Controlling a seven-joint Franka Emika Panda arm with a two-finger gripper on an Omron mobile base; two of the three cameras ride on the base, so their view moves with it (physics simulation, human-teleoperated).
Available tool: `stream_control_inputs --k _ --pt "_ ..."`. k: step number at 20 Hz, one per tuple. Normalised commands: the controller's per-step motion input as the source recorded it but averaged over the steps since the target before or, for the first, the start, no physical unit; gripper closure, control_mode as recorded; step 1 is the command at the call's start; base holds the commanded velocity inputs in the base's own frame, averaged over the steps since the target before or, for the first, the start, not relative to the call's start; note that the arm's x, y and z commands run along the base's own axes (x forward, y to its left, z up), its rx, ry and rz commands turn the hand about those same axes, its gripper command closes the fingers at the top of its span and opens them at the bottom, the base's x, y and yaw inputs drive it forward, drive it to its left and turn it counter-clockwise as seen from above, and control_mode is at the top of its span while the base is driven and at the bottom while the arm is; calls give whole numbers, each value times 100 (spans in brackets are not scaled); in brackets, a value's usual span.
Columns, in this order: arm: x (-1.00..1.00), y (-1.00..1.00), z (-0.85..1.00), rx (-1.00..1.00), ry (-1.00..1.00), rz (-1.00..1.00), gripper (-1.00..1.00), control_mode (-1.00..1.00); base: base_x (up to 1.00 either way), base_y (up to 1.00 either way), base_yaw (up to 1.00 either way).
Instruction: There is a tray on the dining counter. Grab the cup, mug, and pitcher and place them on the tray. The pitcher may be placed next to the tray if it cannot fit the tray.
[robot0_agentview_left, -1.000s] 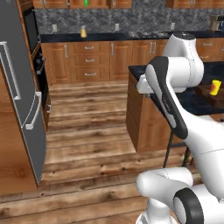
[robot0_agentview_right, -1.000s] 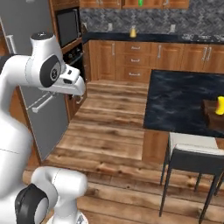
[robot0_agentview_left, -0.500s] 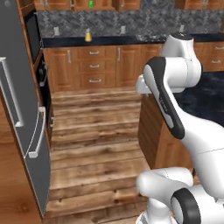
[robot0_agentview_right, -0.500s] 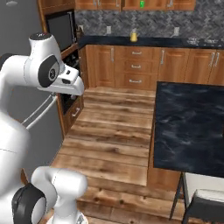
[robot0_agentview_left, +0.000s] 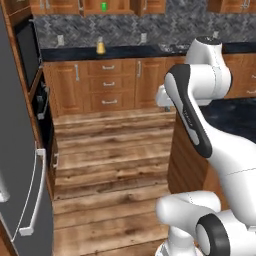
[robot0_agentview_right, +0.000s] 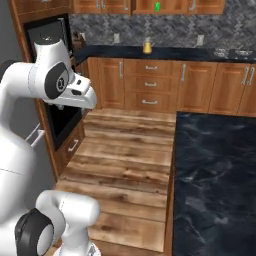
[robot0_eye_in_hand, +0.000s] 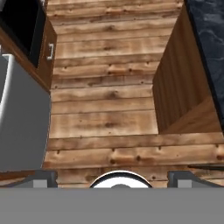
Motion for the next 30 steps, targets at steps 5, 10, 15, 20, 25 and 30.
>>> stream_control_inputs --k 5,10,15,20,25,30 --pt "0 0 0 0 0 0 -100 100 100 40 -1" --pt "0 0 0 0 0 0 -100 100 100 33 0" --pt "0 0 0 0 0 0 -100 100 100 27 0" --pt "0 0 0 0 0 0 -100 100 100 13 0" --pt "0 0 0 0 0 0 -100 100 100 0 0" --pt "0 0 0 0 0 0 -100 100 100 0 0"
